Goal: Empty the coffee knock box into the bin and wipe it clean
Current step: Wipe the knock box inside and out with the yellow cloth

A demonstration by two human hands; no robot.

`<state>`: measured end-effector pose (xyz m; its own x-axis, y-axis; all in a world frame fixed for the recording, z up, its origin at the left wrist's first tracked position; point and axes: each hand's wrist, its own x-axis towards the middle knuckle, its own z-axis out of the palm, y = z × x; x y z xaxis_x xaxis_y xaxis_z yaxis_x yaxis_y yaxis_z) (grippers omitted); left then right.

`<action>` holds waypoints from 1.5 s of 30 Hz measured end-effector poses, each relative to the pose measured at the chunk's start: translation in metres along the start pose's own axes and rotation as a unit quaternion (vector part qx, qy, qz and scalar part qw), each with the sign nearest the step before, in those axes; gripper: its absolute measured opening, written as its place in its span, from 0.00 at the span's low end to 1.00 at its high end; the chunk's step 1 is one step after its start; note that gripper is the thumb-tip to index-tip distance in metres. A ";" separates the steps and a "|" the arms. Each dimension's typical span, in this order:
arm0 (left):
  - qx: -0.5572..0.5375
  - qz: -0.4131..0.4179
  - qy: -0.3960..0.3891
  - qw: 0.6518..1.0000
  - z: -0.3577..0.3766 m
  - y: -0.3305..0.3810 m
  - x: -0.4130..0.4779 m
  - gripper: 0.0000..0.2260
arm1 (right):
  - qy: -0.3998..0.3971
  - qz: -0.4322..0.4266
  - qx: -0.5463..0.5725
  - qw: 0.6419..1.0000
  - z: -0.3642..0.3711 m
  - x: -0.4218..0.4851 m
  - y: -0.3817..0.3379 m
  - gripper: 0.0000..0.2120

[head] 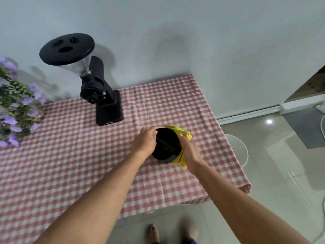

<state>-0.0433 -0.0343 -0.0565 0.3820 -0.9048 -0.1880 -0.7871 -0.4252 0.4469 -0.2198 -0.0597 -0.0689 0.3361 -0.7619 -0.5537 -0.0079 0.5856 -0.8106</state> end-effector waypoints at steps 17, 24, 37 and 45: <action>-0.349 -0.199 0.012 0.916 -0.013 -0.009 -0.022 0.25 | 0.032 0.068 -0.020 0.997 -0.010 0.016 -0.022 0.17; -0.291 -0.250 -0.026 0.923 0.009 -0.004 -0.036 0.13 | 0.034 0.013 -0.025 0.999 0.007 -0.009 -0.021 0.11; -0.144 -0.213 0.110 0.960 -0.016 -0.005 -0.013 0.14 | -0.028 -0.099 -0.062 0.993 0.038 -0.028 -0.034 0.12; -0.092 -0.119 0.085 0.985 -0.013 0.008 -0.020 0.14 | -0.015 -0.079 -0.068 0.994 0.040 -0.029 -0.049 0.13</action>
<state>-0.0506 -0.0194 -0.0379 0.6321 -0.7572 -0.1647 -0.5708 -0.5987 0.5620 -0.1918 -0.0552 -0.0061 0.3704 -0.8319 -0.4132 -0.0786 0.4152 -0.9063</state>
